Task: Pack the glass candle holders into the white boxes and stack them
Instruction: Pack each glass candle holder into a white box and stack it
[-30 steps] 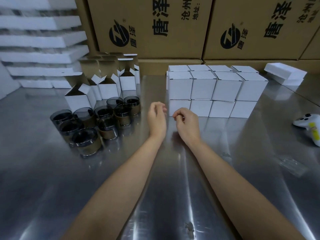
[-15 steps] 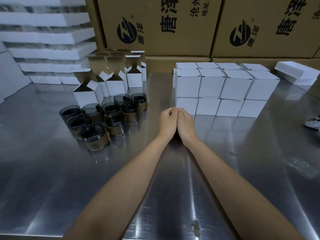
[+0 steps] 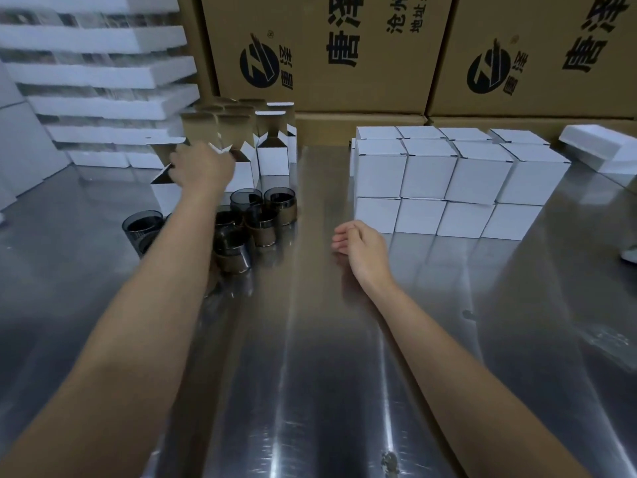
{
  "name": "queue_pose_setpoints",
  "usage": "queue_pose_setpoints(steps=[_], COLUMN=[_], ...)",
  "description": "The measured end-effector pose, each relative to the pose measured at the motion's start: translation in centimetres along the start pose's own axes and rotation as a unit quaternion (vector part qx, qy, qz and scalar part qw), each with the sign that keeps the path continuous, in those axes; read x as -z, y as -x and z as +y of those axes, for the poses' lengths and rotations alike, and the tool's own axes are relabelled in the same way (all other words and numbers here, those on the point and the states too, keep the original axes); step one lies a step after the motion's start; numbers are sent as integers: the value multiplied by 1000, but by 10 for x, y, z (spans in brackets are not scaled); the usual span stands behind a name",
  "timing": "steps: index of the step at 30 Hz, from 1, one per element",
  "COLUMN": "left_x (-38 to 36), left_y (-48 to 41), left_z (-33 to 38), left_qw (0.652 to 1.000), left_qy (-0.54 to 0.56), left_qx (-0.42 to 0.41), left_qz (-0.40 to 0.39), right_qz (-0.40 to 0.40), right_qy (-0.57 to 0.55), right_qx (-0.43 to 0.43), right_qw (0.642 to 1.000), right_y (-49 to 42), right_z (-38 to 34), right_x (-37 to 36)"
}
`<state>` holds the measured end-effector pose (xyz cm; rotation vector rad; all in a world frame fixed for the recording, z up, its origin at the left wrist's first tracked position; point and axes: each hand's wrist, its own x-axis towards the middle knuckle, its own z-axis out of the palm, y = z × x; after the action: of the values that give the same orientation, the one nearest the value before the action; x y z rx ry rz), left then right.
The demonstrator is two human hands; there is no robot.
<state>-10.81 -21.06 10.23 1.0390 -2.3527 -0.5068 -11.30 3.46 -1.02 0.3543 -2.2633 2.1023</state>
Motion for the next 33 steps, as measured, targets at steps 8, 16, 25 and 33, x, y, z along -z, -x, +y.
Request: queue_pose_setpoints(steps=[8,16,25,33], left_x=[-17,-8,23,-50], left_y=[-30,-38,30,190], left_z=[-36,-36,15,41], left_qw=[991,998,900,813], left_qy=[-94,-37,179,175], left_qx=[50,4,-202,-473], left_qz=[-76,46,344,291], right_qz=[-3,0,-1,104], right_qy=[-3,1,2,-58], right_qx=[-9,-6,3,169], right_qw=[1000,1000,1000,978], right_y=[0,0,2,25], right_z=[0,1,-2,-19], right_x=[0,-1,-1,17])
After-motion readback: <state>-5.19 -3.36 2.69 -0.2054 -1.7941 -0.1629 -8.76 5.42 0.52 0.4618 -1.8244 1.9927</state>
